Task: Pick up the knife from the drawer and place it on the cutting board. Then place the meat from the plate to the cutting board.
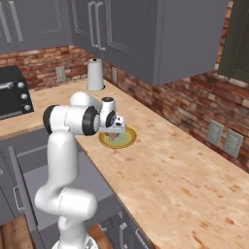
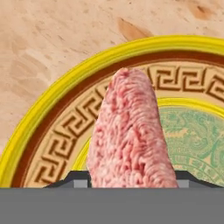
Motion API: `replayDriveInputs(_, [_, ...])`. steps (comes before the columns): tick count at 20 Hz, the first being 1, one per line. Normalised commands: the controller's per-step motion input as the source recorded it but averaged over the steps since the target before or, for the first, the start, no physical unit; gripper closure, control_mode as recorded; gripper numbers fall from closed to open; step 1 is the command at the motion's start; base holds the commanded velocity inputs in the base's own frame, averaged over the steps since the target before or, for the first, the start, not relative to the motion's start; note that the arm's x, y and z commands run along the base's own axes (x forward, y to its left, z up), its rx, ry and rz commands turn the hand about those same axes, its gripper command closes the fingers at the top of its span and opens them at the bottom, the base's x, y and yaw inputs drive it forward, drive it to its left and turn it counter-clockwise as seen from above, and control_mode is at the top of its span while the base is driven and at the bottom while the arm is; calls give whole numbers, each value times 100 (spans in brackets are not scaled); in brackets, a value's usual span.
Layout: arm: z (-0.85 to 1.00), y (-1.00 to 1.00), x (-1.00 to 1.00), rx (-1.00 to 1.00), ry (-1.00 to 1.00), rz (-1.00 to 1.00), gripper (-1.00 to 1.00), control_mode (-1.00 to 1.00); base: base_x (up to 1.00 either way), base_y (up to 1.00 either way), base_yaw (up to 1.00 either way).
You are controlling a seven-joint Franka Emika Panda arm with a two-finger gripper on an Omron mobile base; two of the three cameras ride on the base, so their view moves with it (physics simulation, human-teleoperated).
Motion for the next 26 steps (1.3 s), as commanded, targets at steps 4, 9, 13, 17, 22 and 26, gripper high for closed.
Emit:
replayDriveInputs(4, [1, 0, -16, 0, -6, 0, 100, -100, 0, 0, 0])
replayDriveInputs(9, [38, 0, -40, 0, -16, 0, 100, -100, 0, 0, 0])
replayDriveInputs(13, [52, 0, -44, 0, -14, 1, 100, -100, 0, 0, 0])
replayDriveInputs(17, [46, 0, -33, 0, -6, 0, 100, -100, 0, 0, 0])
replayDriveInputs(22, [60, 0, -42, 0, -2, 0, 100, -100, 0, 0, 0])
replayDriveInputs(26, [71, 0, -69, 0, -3, 0, 100, -100, 0, 0, 0])
